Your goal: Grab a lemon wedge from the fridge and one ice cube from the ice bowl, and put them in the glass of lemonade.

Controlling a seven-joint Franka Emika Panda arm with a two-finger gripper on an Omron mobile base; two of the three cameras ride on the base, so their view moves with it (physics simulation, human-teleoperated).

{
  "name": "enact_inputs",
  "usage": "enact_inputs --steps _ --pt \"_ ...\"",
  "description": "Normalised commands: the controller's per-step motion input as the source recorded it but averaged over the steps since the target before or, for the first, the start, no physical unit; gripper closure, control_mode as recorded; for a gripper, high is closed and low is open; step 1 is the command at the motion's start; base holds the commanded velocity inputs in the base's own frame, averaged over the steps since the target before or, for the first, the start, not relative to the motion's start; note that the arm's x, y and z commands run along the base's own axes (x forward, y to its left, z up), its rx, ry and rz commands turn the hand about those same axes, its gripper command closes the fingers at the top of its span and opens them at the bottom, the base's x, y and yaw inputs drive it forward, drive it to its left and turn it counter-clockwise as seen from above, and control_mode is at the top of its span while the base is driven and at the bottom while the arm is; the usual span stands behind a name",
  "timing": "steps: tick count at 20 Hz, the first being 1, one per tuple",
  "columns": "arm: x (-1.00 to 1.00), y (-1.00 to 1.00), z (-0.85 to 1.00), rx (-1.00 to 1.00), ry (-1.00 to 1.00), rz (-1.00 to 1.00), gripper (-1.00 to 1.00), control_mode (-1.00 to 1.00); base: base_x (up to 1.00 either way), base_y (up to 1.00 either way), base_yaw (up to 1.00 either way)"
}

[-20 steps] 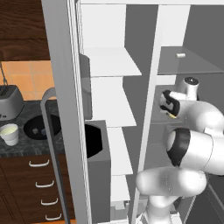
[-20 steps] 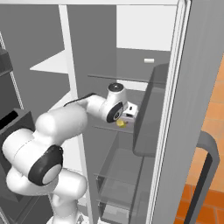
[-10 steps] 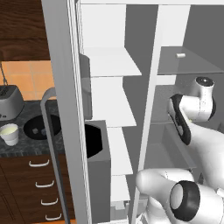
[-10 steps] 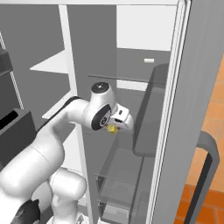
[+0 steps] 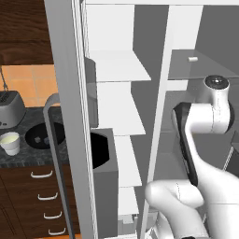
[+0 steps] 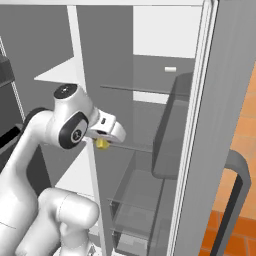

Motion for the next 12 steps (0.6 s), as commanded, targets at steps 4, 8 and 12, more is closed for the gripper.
enact_inputs --steps 4,8,12 --pt "-0.70 0.55 0.31 -0.02 -0.05 0.09 1.00 -1.00 0.00 0.00 0.00" --pt "-0.70 0.16 0.27 0.00 -0.15 0.12 1.00 -1.00 0.00 0.00 0.00" --pt "-0.19 0.00 0.15 0.00 -0.07 0.02 1.00 -1.00 0.00 0.00 0.00"
